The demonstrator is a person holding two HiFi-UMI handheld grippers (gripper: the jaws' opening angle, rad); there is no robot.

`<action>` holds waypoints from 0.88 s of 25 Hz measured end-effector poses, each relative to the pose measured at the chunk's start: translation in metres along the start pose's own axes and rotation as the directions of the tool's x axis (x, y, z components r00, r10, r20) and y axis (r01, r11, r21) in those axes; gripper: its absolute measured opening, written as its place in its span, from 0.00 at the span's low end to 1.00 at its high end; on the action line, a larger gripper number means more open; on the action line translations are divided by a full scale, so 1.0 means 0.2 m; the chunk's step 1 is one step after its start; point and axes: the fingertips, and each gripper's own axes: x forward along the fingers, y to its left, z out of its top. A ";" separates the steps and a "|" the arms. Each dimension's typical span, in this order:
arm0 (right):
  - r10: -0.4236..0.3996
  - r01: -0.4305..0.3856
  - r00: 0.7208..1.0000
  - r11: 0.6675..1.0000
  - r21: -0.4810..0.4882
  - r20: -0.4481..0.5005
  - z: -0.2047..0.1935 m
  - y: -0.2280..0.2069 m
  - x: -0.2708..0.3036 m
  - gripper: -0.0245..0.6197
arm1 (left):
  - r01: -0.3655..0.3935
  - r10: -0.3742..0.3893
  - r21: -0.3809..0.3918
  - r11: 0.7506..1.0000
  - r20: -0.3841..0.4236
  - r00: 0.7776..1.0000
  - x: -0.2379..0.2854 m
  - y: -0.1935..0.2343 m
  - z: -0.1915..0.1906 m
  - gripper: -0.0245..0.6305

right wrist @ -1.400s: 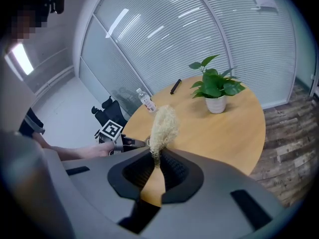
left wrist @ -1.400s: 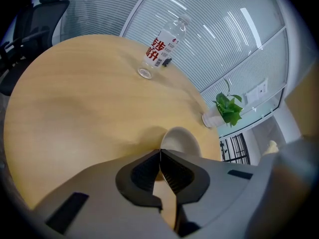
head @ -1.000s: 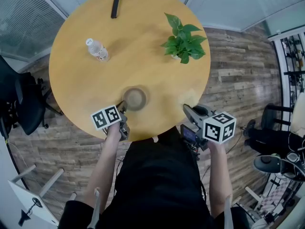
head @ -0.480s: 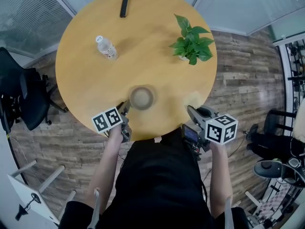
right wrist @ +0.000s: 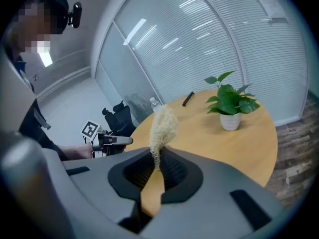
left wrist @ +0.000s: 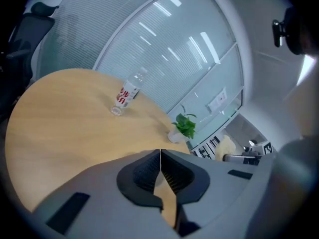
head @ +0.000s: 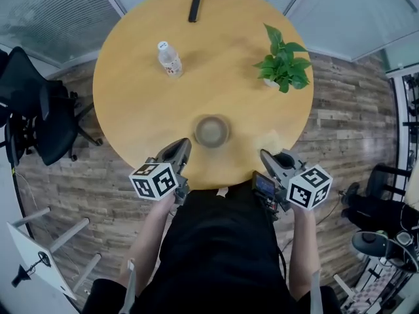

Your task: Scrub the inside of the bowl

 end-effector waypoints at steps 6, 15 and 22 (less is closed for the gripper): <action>0.078 -0.074 0.996 0.993 -0.095 0.038 0.00 0.15 0.06 0.10 | 0.135 -0.147 0.230 0.964 0.037 0.988 -0.12 -0.27 0.09 0.06; 0.127 -0.119 0.990 0.987 -0.110 0.066 0.02 0.21 0.07 0.10 | 0.198 -0.221 0.323 0.925 0.036 0.975 -0.20 -0.39 0.10 0.06; 0.131 -0.122 0.990 0.982 -0.143 0.051 0.01 0.26 0.06 0.10 | 0.206 -0.227 0.324 0.923 0.029 0.973 -0.23 -0.40 0.09 0.06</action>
